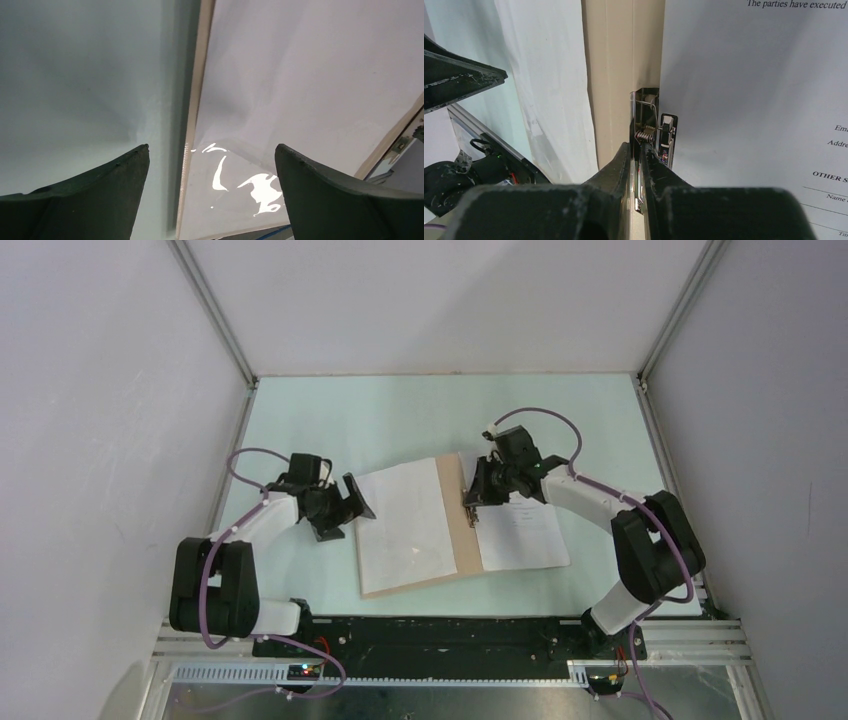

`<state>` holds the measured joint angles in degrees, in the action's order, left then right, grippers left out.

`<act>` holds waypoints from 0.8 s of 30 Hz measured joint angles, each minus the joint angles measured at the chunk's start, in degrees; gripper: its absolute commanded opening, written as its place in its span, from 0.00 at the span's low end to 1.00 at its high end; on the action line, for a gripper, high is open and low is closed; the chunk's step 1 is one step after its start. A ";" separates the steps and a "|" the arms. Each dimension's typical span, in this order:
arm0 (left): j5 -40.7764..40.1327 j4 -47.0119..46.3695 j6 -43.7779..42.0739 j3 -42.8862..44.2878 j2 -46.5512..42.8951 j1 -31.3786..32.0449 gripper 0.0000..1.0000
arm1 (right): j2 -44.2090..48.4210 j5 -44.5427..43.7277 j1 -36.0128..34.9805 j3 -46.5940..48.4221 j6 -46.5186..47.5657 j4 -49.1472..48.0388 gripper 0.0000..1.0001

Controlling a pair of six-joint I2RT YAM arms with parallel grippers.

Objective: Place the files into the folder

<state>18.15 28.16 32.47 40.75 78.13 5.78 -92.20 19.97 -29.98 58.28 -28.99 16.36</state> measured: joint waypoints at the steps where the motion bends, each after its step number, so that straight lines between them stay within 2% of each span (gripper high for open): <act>1: 0.44 -0.33 0.00 0.00 0.00 0.00 1.00 | 0.09 0.28 0.20 0.00 -0.04 0.04 0.00; 20: 9.33 -7.65 0.61 -1.33 -1.20 0.87 1.00 | 3.82 5.14 3.21 0.00 -1.44 1.31 0.00; 24: 12.15 -8.15 1.51 -1.33 -4.26 1.84 1.00 | 3.91 4.83 3.21 0.00 -1.49 1.46 0.00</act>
<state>30.30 20.01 33.98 39.42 73.87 7.62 -88.29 24.80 -26.76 58.28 -30.48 17.82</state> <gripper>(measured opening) 0.996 0.118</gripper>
